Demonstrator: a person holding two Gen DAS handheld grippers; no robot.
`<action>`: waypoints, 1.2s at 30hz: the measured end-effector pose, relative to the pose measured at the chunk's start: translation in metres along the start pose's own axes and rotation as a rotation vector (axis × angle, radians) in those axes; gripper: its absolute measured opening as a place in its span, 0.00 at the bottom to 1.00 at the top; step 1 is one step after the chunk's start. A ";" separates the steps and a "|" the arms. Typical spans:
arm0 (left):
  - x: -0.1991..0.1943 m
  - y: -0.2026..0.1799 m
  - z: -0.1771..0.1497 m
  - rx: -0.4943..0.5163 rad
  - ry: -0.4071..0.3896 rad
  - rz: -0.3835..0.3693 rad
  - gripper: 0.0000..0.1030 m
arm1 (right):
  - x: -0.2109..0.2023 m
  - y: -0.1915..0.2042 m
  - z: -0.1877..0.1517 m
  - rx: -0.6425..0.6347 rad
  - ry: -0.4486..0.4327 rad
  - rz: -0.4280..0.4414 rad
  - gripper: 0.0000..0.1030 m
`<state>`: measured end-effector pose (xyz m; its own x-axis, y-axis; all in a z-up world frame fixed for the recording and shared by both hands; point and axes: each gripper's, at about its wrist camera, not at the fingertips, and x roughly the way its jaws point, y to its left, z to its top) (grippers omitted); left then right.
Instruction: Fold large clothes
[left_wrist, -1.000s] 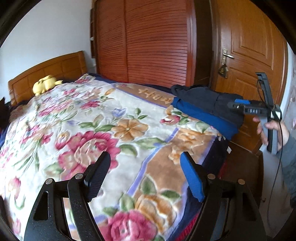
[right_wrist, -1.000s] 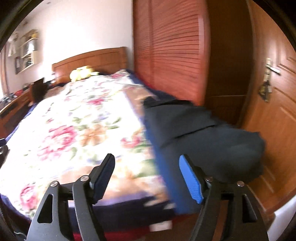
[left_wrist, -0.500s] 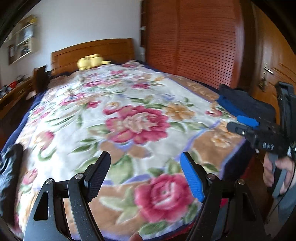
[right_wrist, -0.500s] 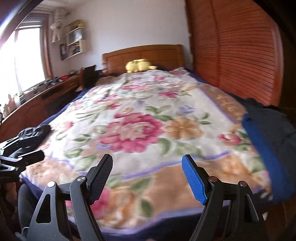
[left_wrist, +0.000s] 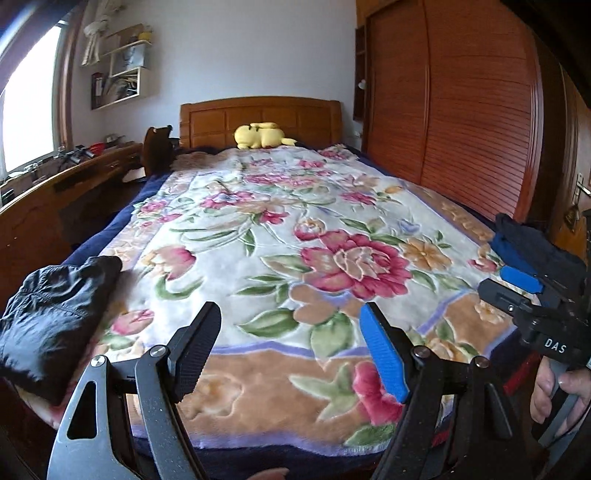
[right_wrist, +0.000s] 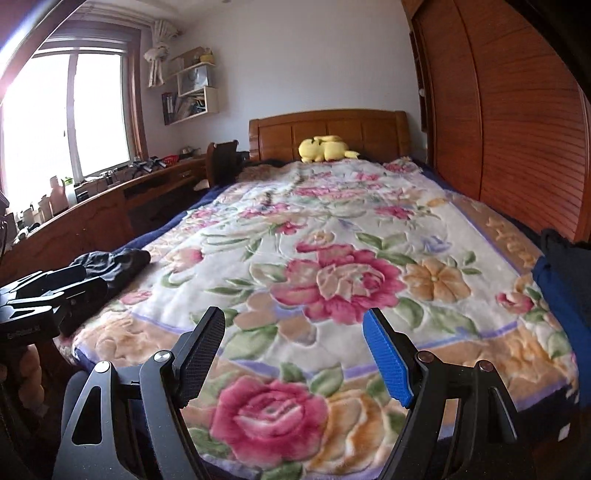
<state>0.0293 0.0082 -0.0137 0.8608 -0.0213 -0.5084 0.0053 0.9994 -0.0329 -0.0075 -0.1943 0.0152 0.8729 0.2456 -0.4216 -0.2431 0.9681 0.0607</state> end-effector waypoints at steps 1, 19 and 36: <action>-0.002 0.002 0.001 -0.004 -0.005 -0.002 0.76 | 0.004 -0.001 -0.003 -0.003 -0.007 -0.001 0.76; -0.010 0.008 -0.003 -0.030 -0.028 0.018 0.76 | 0.013 0.005 -0.013 -0.010 -0.026 -0.011 0.76; -0.016 0.008 -0.003 -0.034 -0.045 0.023 0.76 | 0.021 0.001 -0.011 -0.005 -0.029 -0.009 0.76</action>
<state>0.0140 0.0162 -0.0078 0.8826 0.0035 -0.4702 -0.0311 0.9982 -0.0511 0.0056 -0.1887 -0.0032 0.8868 0.2384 -0.3959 -0.2374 0.9700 0.0525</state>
